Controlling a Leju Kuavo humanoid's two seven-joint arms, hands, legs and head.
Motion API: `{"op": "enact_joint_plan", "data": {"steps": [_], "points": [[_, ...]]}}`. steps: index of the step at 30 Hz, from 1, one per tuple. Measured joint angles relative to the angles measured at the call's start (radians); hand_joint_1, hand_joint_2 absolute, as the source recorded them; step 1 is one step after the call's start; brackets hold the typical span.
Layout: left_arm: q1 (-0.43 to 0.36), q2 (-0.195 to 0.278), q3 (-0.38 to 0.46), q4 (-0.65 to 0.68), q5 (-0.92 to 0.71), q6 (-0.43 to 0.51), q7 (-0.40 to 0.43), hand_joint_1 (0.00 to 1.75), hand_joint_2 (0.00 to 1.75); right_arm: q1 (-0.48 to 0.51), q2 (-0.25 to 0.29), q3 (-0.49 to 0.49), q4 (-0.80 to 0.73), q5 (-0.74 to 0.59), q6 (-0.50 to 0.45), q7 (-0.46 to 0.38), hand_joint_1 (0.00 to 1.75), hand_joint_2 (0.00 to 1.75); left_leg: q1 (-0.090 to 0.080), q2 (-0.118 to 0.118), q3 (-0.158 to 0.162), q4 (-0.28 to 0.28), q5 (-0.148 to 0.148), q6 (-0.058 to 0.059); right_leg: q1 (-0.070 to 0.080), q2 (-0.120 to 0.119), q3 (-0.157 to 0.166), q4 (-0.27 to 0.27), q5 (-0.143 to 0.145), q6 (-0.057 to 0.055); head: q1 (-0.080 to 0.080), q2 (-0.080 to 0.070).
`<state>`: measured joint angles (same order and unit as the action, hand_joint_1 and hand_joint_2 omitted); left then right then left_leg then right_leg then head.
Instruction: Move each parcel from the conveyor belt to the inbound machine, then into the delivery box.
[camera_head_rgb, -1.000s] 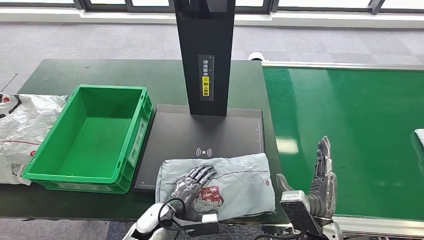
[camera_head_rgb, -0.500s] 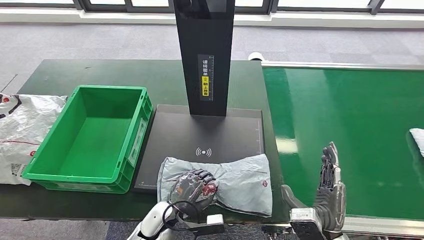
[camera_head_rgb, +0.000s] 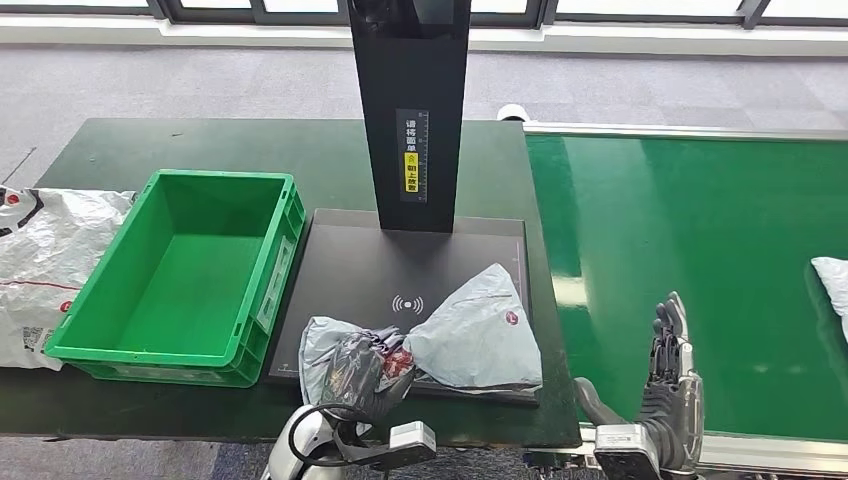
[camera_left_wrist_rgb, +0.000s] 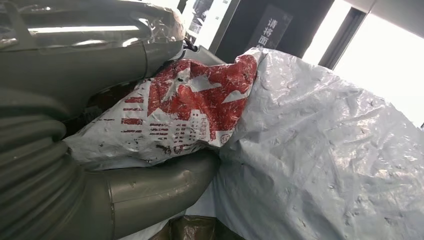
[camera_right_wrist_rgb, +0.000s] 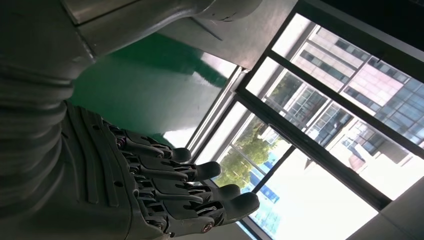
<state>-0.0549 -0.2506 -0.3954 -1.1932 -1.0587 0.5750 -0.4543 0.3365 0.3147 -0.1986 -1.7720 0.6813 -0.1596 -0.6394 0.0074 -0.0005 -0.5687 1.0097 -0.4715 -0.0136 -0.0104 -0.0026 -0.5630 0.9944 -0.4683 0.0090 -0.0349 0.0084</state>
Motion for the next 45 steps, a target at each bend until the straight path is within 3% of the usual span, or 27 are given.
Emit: {"op": "enact_joint_plan", "data": {"steps": [7, 13, 23, 30, 33, 38, 42, 45], "points": [[0.02, 0.0, 0.031, -0.075, 0.155, -0.004, -0.093, 1.75, 1.75, 0.004, 0.0, -0.012, -0.008, -0.01, 0.008, -0.006, 0.0, 1.75, 0.0, 0.0, 0.0, 0.0, 0.0, 0.0, 0.0, 0.0, 0.0, 0.0, 0.0, 0.0, 0.0, 0.0], [0.033, -0.001, 0.109, -0.152, 0.286, 0.024, -0.162, 1.75, 1.75, 0.025, 0.006, -0.027, -0.015, -0.023, 0.008, -0.026, 0.0, 1.75, 0.0, 0.0, 0.0, 0.0, 0.0, 0.0, 0.0, 0.0, 0.0, 0.0, 0.0, 0.0, 0.0, 0.0], [0.061, 0.001, 0.173, -0.237, 0.306, 0.052, -0.178, 1.75, 1.75, 0.031, 0.017, -0.031, -0.014, -0.032, 0.017, -0.034, 0.0, 1.75, 0.0, 0.0, -0.001, 0.0, 0.0, 0.0, 0.0, 0.0, 0.0, 0.0, 0.0, 0.0, 0.0, 0.0], [0.106, 0.023, 0.285, -0.401, 0.305, 0.119, -0.162, 1.75, 1.75, 0.006, 0.02, -0.031, 0.018, -0.05, 0.028, -0.048, 0.0, 1.75, 0.001, 0.0, -0.001, 0.0, 0.0, 0.0, 0.001, -0.001, 0.0, 0.0, -0.001, 0.0, 0.0, 0.0], [0.071, 0.047, 0.339, -0.419, 0.312, 0.092, -0.111, 1.75, 1.75, -0.005, 0.02, -0.031, 0.033, -0.072, 0.035, -0.049, 0.0, 1.75, 0.001, -0.001, -0.001, 0.0, 0.001, 0.0, 0.001, -0.002, 0.0, 0.0, -0.001, 0.0, 0.0, 0.0], [-0.068, 0.105, 0.434, -0.338, 0.348, 0.036, -0.051, 1.75, 1.75, -0.019, 0.019, -0.031, 0.056, -0.102, 0.058, -0.055, 0.0, 1.75, 0.002, -0.001, -0.001, 0.0, 0.002, -0.002, 0.002, -0.001, -0.001, 0.001, 0.001, -0.002, 0.0, 0.0], [-0.125, 0.128, 0.469, -0.288, 0.346, 0.03, -0.044, 1.75, 1.75, -0.023, 0.019, -0.032, 0.068, -0.106, 0.062, -0.057, 0.0, 1.75, 0.002, 0.0, -0.001, 0.0, 0.003, -0.003, 0.002, 0.0, -0.001, 0.001, 0.001, -0.003, 0.0, 0.0], [-0.186, 0.142, 0.486, -0.229, 0.28, 0.033, 0.018, 1.75, 1.75, -0.024, 0.02, -0.039, 0.071, -0.109, 0.064, -0.058, 0.0, 1.75, 0.002, -0.002, -0.001, 0.0, 0.003, -0.002, 0.002, -0.002, -0.001, 0.001, 0.001, -0.003, 0.0, 0.0]]}}
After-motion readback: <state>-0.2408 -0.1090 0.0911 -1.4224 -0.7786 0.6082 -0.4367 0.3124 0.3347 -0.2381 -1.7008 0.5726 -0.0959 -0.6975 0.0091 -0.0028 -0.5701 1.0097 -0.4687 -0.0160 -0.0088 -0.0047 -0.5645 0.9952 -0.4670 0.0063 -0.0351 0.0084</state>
